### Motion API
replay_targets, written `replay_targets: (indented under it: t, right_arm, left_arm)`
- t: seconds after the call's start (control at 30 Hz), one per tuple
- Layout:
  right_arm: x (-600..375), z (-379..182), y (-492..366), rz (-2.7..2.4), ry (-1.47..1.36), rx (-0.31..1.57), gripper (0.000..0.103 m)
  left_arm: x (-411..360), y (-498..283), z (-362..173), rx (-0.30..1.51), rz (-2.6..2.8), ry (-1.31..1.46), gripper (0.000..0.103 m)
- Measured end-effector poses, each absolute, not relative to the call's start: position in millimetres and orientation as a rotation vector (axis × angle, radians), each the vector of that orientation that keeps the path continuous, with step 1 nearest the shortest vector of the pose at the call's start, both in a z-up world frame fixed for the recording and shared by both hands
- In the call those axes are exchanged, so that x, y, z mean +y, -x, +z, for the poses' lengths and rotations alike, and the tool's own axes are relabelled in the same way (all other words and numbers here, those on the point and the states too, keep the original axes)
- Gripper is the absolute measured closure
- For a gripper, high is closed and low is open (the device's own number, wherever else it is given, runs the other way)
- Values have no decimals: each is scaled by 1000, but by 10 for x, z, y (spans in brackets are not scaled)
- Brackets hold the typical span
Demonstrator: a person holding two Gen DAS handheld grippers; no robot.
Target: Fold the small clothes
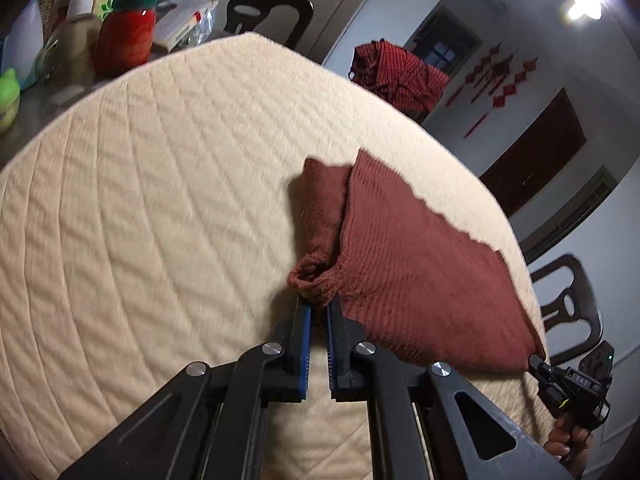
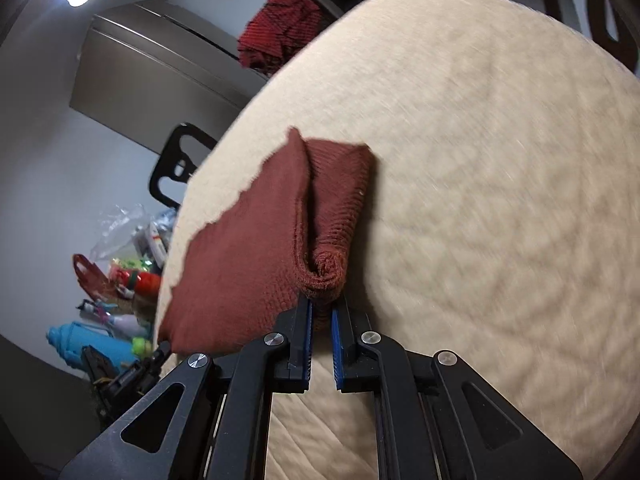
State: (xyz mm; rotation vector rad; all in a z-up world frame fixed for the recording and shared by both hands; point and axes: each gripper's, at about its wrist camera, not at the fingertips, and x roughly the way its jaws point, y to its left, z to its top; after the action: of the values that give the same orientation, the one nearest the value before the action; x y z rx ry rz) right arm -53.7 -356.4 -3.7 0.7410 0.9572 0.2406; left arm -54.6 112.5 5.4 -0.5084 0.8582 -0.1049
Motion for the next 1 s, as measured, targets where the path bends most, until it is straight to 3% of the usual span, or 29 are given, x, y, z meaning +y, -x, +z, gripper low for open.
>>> replay_targets:
  t: [0.1,0.17,0.43,0.8,1.0]
  right_arm:
    - [-3606,-45,544,247,-757,961,95]
    - [-3599,63,566,235,-696,958,88]
    - [-3410,489,613,203,-438,828,88]
    - [-3048,233,82,245,-383,867,88]
    - [-3354,140,119,222,-466,853,100]
  left_arm:
    - [1167,553,21,861,-119,530,93]
    - [1207,560,69,859,-120,525,90]
    - [1265,574,340,779,-80,443,90]
    - [529,-10,358,766,-239,268,90]
    - [685,-15,140,810,-221,313,90]
